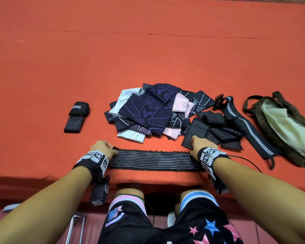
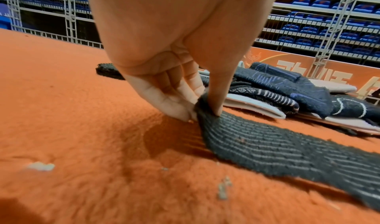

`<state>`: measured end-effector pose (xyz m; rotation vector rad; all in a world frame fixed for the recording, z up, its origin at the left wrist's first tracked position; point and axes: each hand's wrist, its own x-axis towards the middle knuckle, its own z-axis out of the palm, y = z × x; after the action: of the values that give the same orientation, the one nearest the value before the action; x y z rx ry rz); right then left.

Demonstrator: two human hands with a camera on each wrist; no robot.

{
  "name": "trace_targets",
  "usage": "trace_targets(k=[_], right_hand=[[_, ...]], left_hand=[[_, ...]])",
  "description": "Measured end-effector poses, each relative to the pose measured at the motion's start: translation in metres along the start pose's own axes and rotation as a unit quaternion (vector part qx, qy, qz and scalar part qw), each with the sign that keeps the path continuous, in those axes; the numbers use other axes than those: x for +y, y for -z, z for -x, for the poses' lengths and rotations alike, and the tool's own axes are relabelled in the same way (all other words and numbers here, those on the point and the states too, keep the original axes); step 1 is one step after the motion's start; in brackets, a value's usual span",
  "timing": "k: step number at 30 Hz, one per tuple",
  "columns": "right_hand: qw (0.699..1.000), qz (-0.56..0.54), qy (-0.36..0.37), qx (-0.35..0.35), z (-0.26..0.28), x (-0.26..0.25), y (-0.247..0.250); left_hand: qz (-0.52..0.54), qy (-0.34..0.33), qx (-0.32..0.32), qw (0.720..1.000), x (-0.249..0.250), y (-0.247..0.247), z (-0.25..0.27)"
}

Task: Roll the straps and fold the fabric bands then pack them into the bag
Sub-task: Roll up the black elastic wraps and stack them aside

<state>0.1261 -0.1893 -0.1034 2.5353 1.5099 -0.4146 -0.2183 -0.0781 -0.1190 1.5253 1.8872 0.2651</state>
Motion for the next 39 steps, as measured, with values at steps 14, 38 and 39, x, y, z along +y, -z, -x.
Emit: trace_targets(k=[14,38,39], right_hand=[[0.907,-0.346,0.208,-0.123,0.016,-0.193,-0.027],[0.958,-0.238,0.143,-0.077,0.010,-0.172,-0.029],[0.957,-0.241,0.143,-0.071,0.010,-0.172,-0.031]], left_hand=[[0.071,-0.022,-0.006,0.997,0.003,-0.001,0.011],[0.154,-0.027,-0.070,0.985,0.005,-0.036,0.017],[0.144,-0.030,-0.068,0.987,0.005,-0.037,0.016]])
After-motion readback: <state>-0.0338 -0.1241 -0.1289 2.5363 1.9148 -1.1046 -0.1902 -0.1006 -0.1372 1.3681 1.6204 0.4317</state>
